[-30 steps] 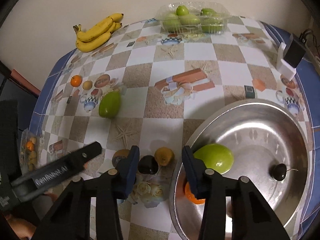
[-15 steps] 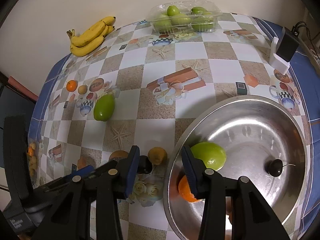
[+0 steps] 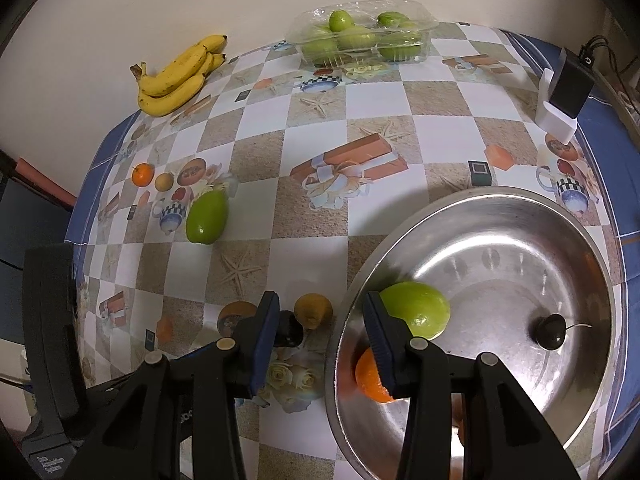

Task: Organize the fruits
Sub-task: 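Lower the left tool onto a dark plum and close on it, then close the right tool on another dark plum while the left tool holds its plum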

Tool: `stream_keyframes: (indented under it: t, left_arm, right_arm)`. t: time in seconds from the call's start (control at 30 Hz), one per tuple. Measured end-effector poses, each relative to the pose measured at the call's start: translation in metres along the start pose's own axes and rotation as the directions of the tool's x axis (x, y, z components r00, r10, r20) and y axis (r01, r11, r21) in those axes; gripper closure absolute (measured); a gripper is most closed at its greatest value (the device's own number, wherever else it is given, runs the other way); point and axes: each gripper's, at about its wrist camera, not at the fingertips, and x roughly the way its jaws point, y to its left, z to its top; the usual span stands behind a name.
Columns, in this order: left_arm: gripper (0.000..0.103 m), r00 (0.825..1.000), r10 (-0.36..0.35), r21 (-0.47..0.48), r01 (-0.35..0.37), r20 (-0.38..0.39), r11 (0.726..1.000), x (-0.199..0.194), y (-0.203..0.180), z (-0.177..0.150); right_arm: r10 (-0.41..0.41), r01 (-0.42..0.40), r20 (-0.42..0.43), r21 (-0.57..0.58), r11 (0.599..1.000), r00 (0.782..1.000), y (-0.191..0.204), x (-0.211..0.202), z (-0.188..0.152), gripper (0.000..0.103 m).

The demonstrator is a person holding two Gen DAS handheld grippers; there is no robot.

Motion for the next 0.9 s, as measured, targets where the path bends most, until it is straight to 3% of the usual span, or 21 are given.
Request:
stream_keyframes:
  t: [0.23,0.57,0.9]
  left_arm:
    - [0.075,1.0,-0.02,0.018,0.021,-0.016,1.0,0.004,-0.007,-0.001]
    - [0.077,1.0,-0.023,0.014,0.023,0.002,1.0,-0.002,-0.004,0.001]
    - [0.077,0.998,-0.038,-0.064,0.041,0.041,0.997,-0.014,0.017,0.007]
  right_arm:
    - [-0.001,0.001,0.002,-0.002,1.0,1.0,0.001,0.0,0.0,0.058]
    - [-0.007,0.007,0.0,-0.006,1.0,1.0,0.0,0.0,-0.001,0.058]
    - [0.001,-0.001,-0.009,-0.022,1.0,1.0,0.004,0.002,-0.002,0.058]
